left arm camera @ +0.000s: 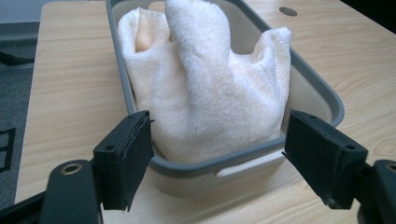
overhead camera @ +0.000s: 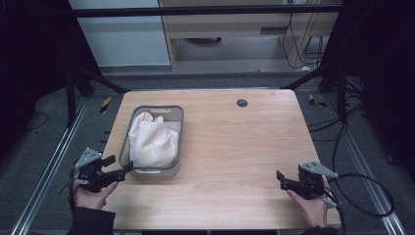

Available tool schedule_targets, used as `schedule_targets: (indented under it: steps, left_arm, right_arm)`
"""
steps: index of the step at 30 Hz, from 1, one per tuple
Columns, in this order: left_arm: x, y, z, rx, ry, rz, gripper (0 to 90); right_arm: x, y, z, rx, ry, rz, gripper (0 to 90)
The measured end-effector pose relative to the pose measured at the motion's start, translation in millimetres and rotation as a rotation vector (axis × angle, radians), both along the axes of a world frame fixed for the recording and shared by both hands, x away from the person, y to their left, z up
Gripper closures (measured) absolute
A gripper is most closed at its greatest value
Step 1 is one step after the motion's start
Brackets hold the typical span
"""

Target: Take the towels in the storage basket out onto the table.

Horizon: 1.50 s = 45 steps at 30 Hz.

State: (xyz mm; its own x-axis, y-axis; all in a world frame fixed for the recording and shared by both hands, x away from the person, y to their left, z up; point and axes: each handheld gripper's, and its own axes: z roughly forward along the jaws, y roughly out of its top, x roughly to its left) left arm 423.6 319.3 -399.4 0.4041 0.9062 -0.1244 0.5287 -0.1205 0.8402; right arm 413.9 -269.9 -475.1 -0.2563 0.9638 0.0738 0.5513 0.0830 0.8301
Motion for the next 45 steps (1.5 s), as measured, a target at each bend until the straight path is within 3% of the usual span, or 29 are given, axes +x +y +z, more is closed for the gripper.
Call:
schedule_targets:
  steps: [4, 12, 22, 29, 45]
  left_arm:
    - [7.9, -3.6, 6.2, 0.004, 0.004, -0.006, 22.7]
    - [23.2, -12.7, 17.3, 0.051, 0.028, -0.026, 21.5]
    - [41.3, -23.9, 22.0, 0.103, 0.065, -0.045, 20.0]
    - [54.7, -31.9, 19.0, 0.151, 0.11, -0.058, 17.6]
    - [78.1, -42.7, 4.0, 0.208, 0.205, -0.075, 13.8]
  right_arm:
    - [0.6, 0.4, -1.0, -0.01, 0.008, 0.004, 15.0]
    - [1.7, 0.5, -2.3, -0.012, 0.021, 0.012, 14.7]
    - [2.4, -0.4, -2.5, -0.01, 0.027, 0.016, 14.7]
    - [2.9, -1.2, -3.0, -0.009, 0.033, 0.019, 14.5]
    - [4.8, -1.5, -4.9, -0.013, 0.05, 0.031, 13.1]
